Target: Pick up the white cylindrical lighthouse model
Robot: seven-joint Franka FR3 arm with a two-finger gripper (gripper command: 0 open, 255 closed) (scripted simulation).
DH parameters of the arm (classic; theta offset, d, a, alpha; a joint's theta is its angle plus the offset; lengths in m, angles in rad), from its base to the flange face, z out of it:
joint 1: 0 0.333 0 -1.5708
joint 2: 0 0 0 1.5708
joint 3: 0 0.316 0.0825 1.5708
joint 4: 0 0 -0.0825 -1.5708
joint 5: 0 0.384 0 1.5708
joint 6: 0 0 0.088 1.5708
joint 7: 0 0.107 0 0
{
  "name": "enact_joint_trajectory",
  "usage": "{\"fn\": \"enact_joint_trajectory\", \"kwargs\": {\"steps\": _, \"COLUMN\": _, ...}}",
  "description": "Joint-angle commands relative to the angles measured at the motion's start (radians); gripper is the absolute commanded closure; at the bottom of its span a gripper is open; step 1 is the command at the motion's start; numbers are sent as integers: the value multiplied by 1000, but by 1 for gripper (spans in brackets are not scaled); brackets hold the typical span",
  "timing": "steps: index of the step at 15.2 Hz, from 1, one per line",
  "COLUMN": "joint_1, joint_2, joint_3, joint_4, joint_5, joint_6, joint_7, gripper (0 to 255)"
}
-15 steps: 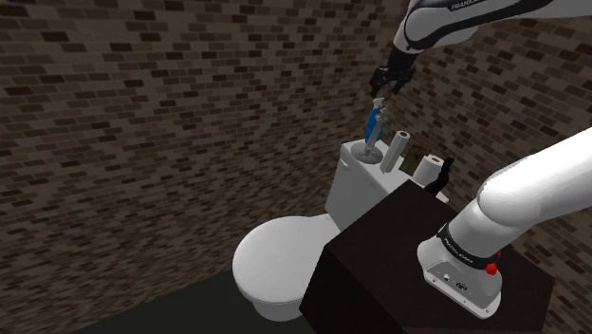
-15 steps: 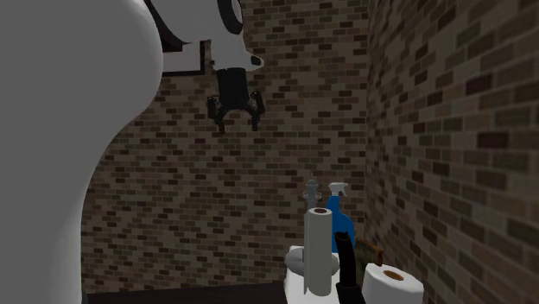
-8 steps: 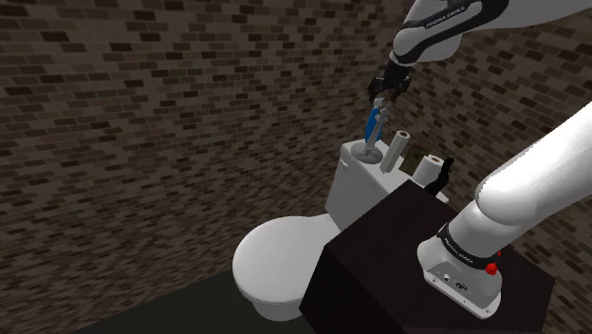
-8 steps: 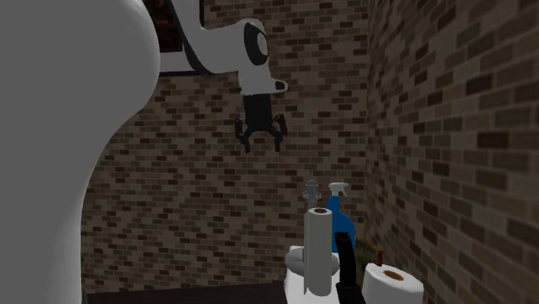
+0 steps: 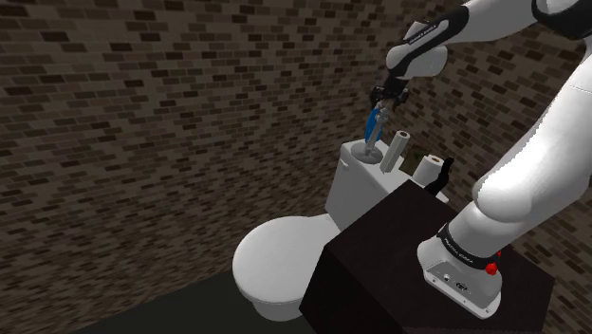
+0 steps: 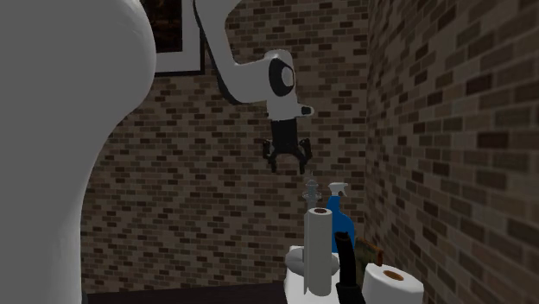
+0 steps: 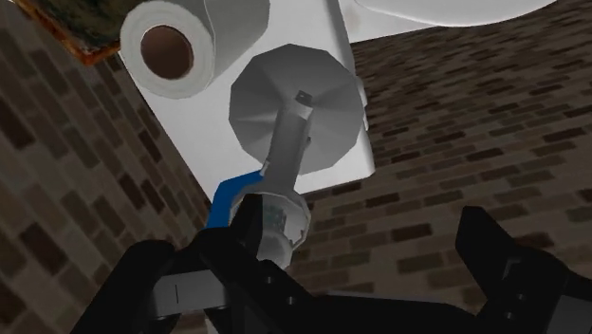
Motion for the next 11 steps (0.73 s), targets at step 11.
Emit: {"fn": "enact_joint_trajectory", "kwargs": {"steps": 11, "joint_1": -90, "joint_2": 252, "joint_3": 2, "joint_4": 129, "joint_5": 139, "joint_6": 118, "joint_7": -53, "gripper": 0}}
